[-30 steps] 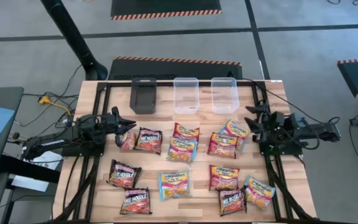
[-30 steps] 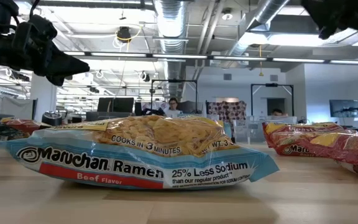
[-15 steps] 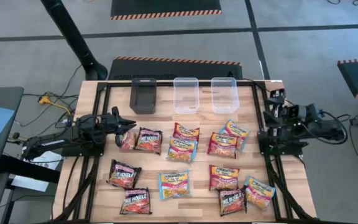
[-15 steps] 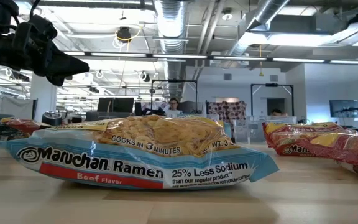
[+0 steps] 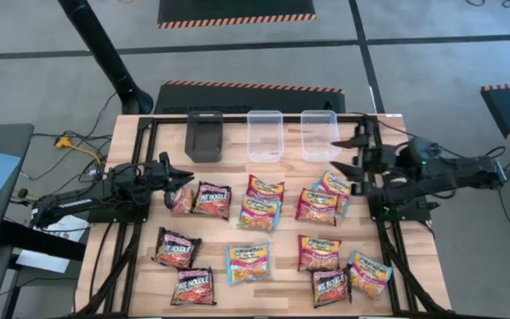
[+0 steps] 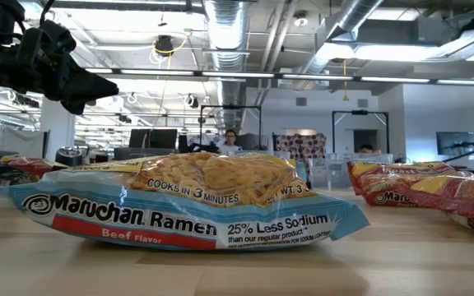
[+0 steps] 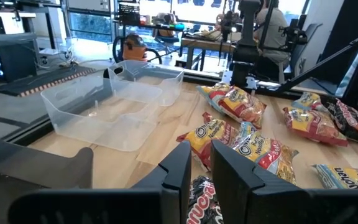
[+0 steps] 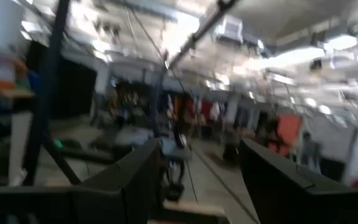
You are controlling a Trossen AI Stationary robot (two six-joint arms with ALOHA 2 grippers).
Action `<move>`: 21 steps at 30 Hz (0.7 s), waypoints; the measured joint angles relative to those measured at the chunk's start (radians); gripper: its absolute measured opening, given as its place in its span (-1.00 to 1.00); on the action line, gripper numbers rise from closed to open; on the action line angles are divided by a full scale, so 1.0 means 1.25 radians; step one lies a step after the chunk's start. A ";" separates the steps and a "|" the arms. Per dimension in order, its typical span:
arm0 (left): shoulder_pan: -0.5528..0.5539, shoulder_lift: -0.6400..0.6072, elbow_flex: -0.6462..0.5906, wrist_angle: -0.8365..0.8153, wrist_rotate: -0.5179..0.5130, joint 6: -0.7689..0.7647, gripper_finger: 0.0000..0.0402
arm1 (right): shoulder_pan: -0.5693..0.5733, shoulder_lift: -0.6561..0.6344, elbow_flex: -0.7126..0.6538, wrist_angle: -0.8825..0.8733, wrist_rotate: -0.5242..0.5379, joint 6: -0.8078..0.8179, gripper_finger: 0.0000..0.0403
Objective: Sort Maruchan noodles
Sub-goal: Put the light blue noodle pack into the right transparent bin
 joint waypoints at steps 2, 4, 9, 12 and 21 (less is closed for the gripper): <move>0.000 0.000 0.000 0.000 0.000 -0.001 -0.74 | 0.000 0.038 0.026 -0.050 0.039 0.008 0.22; 0.000 0.000 0.000 0.000 0.000 -0.010 -0.74 | 0.000 0.080 0.048 -0.092 0.069 0.025 0.22; 0.000 0.000 0.000 0.000 0.000 -0.020 -0.74 | 0.000 0.173 0.081 -0.158 0.076 0.080 0.22; 0.000 0.000 0.000 0.000 0.000 -0.021 -0.74 | 0.000 0.223 0.083 -0.169 0.076 0.117 0.22; 0.000 0.000 0.000 0.000 0.000 -0.021 -0.74 | 0.000 0.365 0.084 -0.184 0.075 0.195 0.22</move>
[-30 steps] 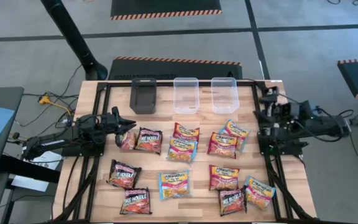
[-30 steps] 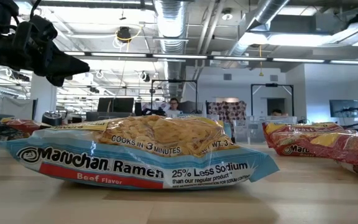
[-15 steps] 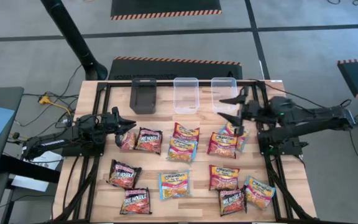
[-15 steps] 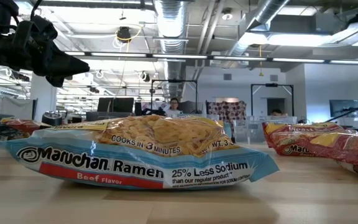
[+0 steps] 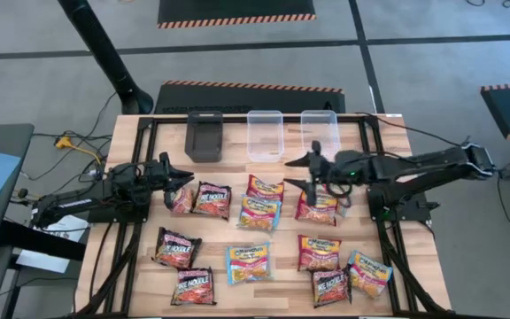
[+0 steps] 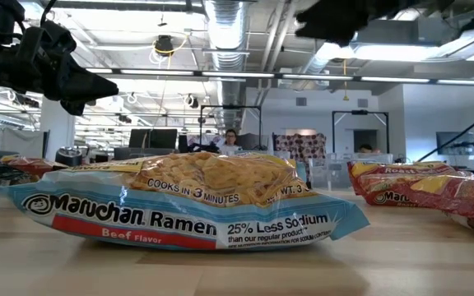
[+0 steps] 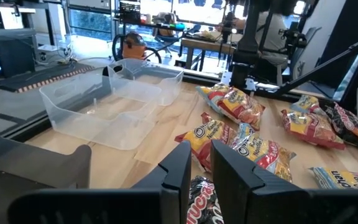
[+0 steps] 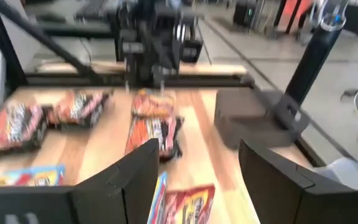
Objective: Sort Maruchan noodles
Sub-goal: Put the light blue noodle pack into the right transparent bin
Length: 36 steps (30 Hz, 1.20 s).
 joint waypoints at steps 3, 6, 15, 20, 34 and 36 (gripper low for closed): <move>0.000 0.000 0.000 0.000 0.000 -0.009 -0.74 | 0.001 0.048 0.000 0.003 0.000 0.000 0.22; 0.000 0.000 0.000 0.000 0.000 -0.009 -0.74 | 0.002 0.096 0.000 0.018 0.000 0.000 0.22; 0.000 0.000 0.000 0.000 0.000 -0.020 -0.74 | 0.002 0.229 0.000 0.085 -0.029 0.014 0.22; 0.000 0.000 0.000 0.000 0.000 -0.020 -0.74 | 0.002 0.292 0.000 0.119 -0.074 0.066 0.22; 0.000 0.000 0.000 0.000 0.000 -0.020 -0.74 | 0.024 0.444 0.001 0.204 -0.104 0.110 0.22; 0.000 0.000 0.000 0.000 0.000 -0.020 -0.74 | 0.023 0.463 0.004 0.204 -0.103 0.131 0.22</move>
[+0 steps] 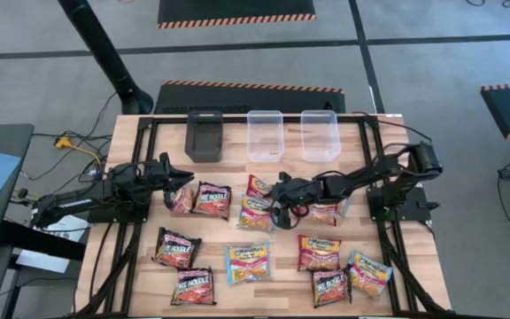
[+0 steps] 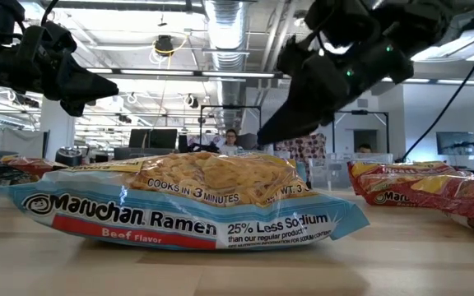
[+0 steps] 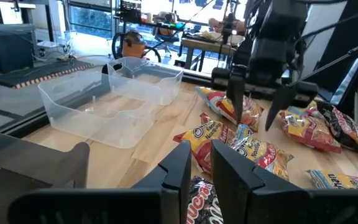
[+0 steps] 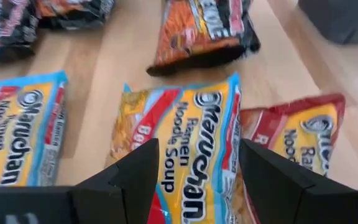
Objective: Sort Maruchan noodles
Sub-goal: Put the light blue noodle pack into the right transparent bin
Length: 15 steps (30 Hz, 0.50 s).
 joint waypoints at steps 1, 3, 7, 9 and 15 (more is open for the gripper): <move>0.000 0.000 0.000 0.000 0.000 0.000 -0.74 | 0.000 0.010 0.003 0.003 0.000 0.007 0.22; 0.000 0.000 0.000 0.000 0.000 0.000 -0.74 | -0.001 0.033 0.010 0.002 0.000 0.012 0.22; 0.000 0.000 0.000 0.000 0.000 0.000 -0.74 | -0.001 0.073 0.034 0.004 -0.002 0.012 0.22; 0.000 0.000 0.000 0.000 0.000 0.000 -0.74 | 0.000 0.089 0.044 -0.002 -0.003 0.017 0.22; 0.000 0.001 0.000 0.000 0.000 0.000 -0.74 | -0.009 0.103 0.056 -0.026 -0.046 0.063 0.19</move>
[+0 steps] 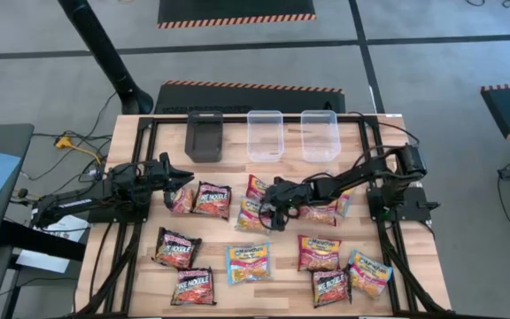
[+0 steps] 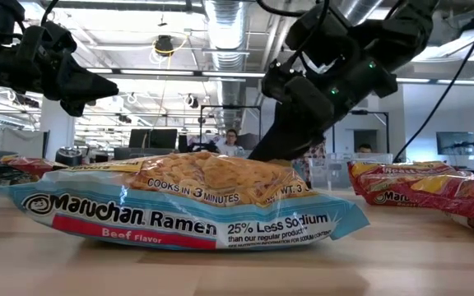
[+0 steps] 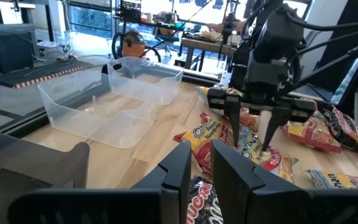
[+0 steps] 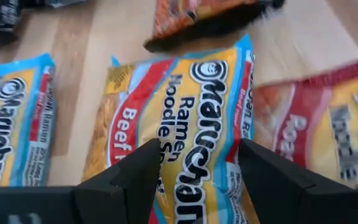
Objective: Sort Maruchan noodles
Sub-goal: Put the light blue noodle pack into the right transparent bin
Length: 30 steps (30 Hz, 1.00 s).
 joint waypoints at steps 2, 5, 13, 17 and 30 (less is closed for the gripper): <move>0.000 0.000 0.000 0.000 0.000 0.000 -0.74 | -0.004 -0.001 0.000 -0.021 -0.004 0.022 0.12; 0.000 0.000 0.000 0.000 0.000 0.000 -0.74 | -0.009 -0.004 0.001 -0.035 -0.023 0.038 -0.06; 0.000 0.000 0.000 0.000 0.000 0.000 -0.74 | -0.009 -0.004 0.000 -0.038 -0.049 0.039 -0.66; 0.000 0.000 0.000 0.000 0.000 0.000 -0.74 | -0.014 -0.004 0.000 -0.035 -0.066 0.035 -0.89; 0.000 0.000 0.000 0.000 0.000 0.000 -0.74 | -0.014 -0.130 -0.002 -0.097 -0.089 -0.066 -0.97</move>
